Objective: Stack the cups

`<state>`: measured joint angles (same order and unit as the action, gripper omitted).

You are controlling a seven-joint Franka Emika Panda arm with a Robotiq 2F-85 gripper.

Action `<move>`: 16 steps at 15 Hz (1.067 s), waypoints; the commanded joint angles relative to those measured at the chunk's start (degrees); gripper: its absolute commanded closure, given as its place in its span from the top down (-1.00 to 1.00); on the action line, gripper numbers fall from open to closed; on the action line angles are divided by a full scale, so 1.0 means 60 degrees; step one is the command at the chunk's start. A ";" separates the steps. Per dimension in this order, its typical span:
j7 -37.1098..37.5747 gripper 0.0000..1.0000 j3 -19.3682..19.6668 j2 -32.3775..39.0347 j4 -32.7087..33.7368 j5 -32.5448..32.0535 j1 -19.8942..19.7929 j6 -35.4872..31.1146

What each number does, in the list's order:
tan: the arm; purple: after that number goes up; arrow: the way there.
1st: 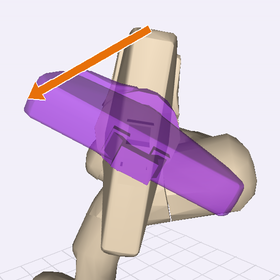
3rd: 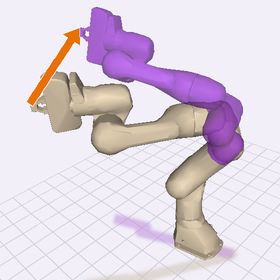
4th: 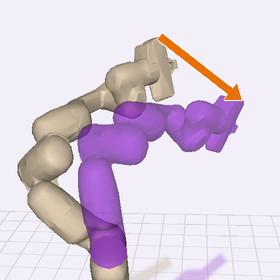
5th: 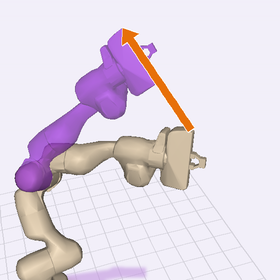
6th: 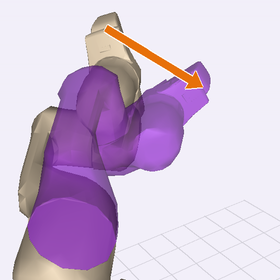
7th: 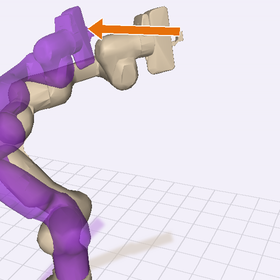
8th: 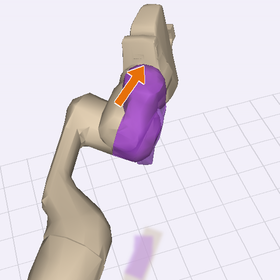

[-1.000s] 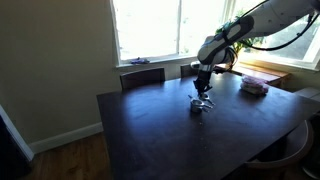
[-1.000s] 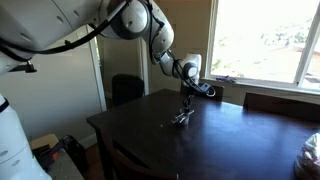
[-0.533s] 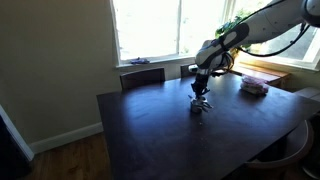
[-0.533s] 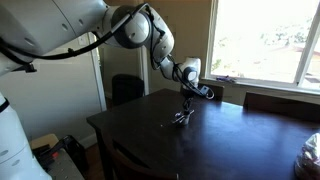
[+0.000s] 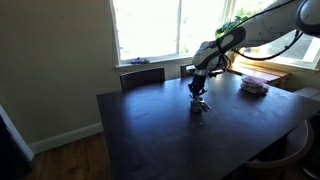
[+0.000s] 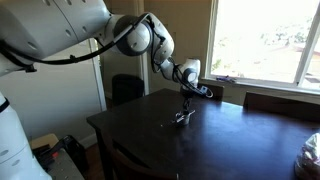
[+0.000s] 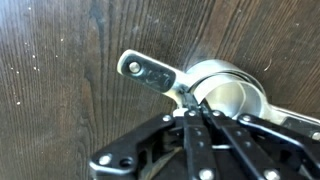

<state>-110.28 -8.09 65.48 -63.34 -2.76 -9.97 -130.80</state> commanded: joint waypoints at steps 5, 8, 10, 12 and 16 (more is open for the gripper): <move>-0.0422 -0.39 0.0177 0.0119 0.0235 -0.0087 0.0137 0.0384; -0.0404 -0.03 0.0297 -0.0273 -0.0329 -0.0117 0.0043 0.0341; -0.0408 0.23 0.0336 -0.0508 -0.0669 -0.0082 -0.0052 0.0225; -0.0454 0.50 0.0328 -0.0812 -0.1108 -0.0033 -0.0185 0.0144; -0.0552 0.96 0.0336 -0.1648 -0.2226 -0.0020 -0.0440 -0.0049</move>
<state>-111.85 -6.24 63.13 -66.67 -2.83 -11.32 -129.47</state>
